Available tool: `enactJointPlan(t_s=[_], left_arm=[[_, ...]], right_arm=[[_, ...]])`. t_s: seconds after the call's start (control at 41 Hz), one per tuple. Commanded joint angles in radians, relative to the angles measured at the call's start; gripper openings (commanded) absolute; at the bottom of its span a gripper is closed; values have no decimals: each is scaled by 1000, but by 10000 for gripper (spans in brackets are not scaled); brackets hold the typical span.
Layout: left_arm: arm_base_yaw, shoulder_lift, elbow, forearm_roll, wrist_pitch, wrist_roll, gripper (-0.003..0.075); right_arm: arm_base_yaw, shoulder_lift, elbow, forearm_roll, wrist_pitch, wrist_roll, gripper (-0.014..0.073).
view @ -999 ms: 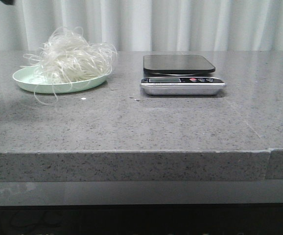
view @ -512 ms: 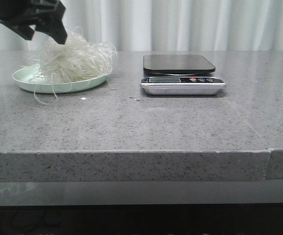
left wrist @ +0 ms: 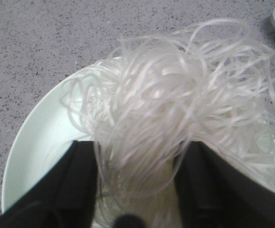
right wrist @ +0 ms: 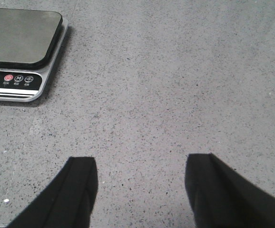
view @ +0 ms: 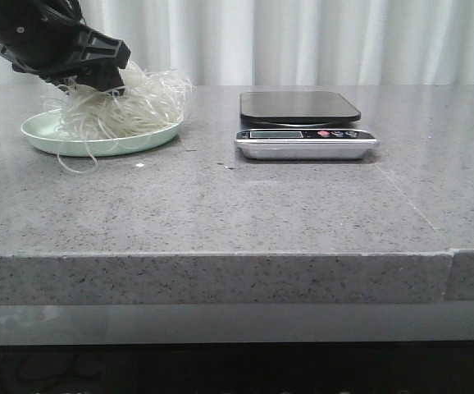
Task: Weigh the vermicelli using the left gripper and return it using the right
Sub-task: 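Lower the left gripper onto the vermicelli pile and close it, then lift the vermicelli with the left gripper and carry it over the scale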
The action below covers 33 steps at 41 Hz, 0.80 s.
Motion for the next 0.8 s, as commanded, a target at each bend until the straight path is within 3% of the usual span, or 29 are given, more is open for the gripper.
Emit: enactJointPlan(t_s=[0.0,0.195,0.512,0.78], left_arm=[[-4,-43,-32,-9,-63,-1,256],[-4,-62,-33,-9,-63,-1,139],[-20,-168,-115,-9,-63,-1,141],[-127,-188,-295,-5,-44,-1,141]], right_arm=[[-5,8,-29,-9,-62,-8,512],[-5,8,-29,-9,-62,-8,512],[-5,8,-29,-9,-62,-8,512],[-5,8,-29,-9,-62,-8,512]])
